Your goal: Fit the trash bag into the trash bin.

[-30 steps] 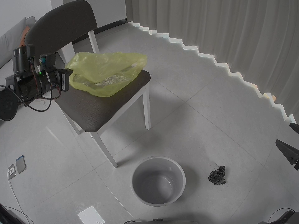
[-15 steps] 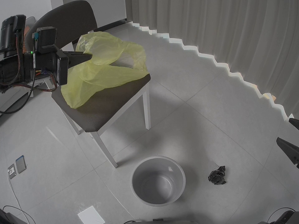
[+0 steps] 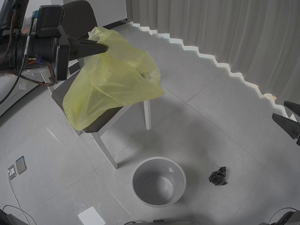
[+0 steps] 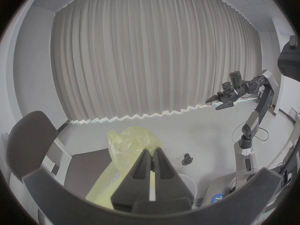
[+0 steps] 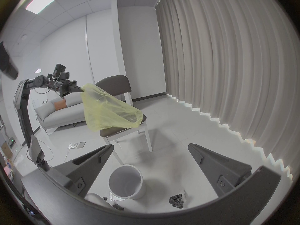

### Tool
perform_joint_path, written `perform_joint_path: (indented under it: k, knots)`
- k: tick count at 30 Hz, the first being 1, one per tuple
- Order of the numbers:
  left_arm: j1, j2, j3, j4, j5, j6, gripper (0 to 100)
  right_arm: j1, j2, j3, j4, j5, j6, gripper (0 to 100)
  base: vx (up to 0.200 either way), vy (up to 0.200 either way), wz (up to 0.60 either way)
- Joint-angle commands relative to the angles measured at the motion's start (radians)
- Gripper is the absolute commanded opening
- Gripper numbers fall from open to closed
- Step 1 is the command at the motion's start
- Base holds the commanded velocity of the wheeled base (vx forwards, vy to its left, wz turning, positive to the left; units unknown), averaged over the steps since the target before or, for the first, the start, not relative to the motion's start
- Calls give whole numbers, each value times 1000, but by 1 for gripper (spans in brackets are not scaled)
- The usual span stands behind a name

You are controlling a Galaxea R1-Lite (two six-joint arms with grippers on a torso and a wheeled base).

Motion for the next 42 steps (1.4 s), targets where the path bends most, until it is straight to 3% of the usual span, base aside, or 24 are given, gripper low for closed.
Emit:
perform_joint_path:
  k: [1, 13, 23, 28, 42]
  knots:
    - [-53, 18, -46, 11, 0, 4, 0, 1, 188, -105, -6, 1, 50, 100, 0, 0, 0]
    - [-142, -35, -98, 83, 0, -4, 0, 30, 541, -343, -8, 0, 159, 100, 0, 0, 0]
    - [-192, -58, -92, 83, 0, -10, 0, 42, 676, -414, -8, -3, 164, 100, 0, 0, 0]
    - [-225, -55, -89, 78, 3, -15, 0, 43, 726, -474, -6, -2, 219, 100, 0, 0, 0]
    - [-232, -58, -89, 72, 11, -18, 0, 53, 709, -386, 6, 1, 210, 100, 0, 0, 0]
